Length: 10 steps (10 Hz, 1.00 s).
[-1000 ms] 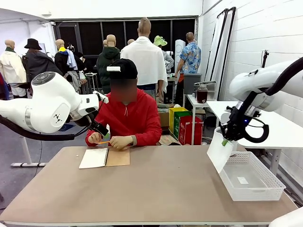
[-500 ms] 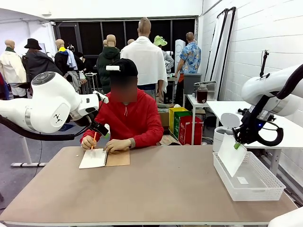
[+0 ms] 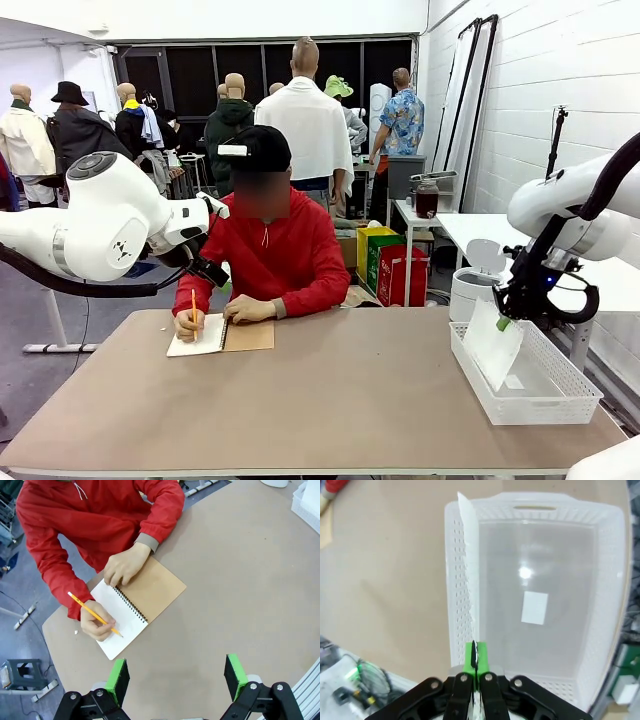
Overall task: Sort the paper based on its condition.
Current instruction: If a person hands you a paper, place it in the Organizing basket , and if it's crumpled, put it in the Trash can.
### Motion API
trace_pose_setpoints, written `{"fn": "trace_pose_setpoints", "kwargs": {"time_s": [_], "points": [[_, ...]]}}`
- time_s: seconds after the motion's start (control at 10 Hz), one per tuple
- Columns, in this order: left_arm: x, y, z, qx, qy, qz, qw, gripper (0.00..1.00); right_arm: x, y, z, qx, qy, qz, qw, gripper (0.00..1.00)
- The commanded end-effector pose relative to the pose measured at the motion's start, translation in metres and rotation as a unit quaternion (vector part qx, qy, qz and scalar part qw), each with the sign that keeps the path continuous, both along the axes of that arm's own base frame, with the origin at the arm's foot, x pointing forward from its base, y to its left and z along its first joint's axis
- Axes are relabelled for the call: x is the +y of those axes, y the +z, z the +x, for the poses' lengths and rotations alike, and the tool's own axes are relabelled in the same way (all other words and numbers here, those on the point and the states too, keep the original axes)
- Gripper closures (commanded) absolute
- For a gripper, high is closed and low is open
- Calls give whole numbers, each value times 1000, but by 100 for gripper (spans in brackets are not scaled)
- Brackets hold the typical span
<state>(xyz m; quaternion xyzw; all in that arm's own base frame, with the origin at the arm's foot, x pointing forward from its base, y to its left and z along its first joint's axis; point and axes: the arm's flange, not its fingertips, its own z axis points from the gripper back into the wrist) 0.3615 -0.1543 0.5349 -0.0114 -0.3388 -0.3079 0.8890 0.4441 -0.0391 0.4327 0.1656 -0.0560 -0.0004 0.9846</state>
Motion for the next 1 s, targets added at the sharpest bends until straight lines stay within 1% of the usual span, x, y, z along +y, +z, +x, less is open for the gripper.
{"fn": "trace_pose_setpoints", "kwargs": {"time_s": [0.0, 0.1, 0.4, 0.7, 0.9], "points": [[1, 0, 0, 2, 1, 0, 1000, 0, 8, -16, -2, 4, 10, 8, 1000, 100], [1, 0, 0, 2, 1, 0, 1000, 0, 11, -23, -4, 13, 7, 1, 1000, 100], [1, 0, 0, 2, 1, 0, 1000, 0, 18, -46, -7, 43, 0, -51, 998, 100], [1, 0, 0, 2, 1, 0, 1000, 0, 26, -67, -6, 60, -29, -93, 993, 100], [1, 0, 0, 2, 1, 0, 1000, 0, 30, -71, -2, 70, -57, -135, 987, 100]]}}
